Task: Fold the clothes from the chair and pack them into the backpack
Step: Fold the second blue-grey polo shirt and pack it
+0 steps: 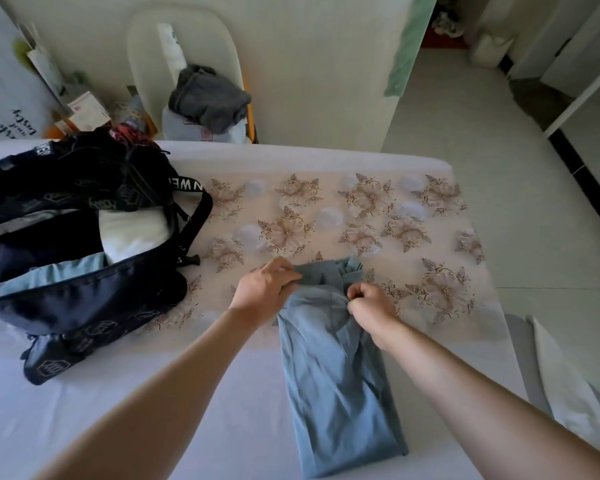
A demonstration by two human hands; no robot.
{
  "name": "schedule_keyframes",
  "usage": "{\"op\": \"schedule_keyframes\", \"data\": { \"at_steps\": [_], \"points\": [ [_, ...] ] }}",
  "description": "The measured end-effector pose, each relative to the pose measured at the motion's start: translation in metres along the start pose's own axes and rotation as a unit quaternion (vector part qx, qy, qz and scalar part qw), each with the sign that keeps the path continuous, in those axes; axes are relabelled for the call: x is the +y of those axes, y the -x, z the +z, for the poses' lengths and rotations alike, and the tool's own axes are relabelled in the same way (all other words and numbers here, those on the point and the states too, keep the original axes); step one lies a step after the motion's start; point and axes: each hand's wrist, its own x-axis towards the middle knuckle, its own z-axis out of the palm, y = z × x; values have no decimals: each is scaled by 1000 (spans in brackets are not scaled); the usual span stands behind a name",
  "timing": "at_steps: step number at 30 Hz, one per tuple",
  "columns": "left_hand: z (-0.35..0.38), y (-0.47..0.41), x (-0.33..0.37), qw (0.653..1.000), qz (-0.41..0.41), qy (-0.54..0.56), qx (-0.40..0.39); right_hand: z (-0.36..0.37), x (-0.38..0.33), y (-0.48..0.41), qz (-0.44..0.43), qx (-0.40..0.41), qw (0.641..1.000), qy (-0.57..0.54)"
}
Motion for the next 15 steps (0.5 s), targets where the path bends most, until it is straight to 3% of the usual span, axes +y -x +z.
{"op": "schedule_keyframes", "data": {
  "at_steps": [4, 8, 10, 11, 13, 15],
  "points": [
    [5, -3, 13, 996, 16, 11, -83, 3, 4, -2, 35, 15, 998, -52],
    [-2, -22, 20, 997, -50, 20, -55, 13, 11, -4, 9, 45, 997, -66],
    [-1, -28, 22, 998, -53, 13, -35, 14, 15, -6, -64, 79, 994, 47],
    [2, -27, 25, 998, -52, 13, -31, 14, 18, -6, -131, 112, 977, 127],
    [15, -17, 35, 999, -38, 33, -14, 15, 27, -4, -302, 184, 905, 237],
    [26, 0, 47, 998, 1, 55, 44, 21, 35, 3, -413, 185, 847, 280]
  ]
}}
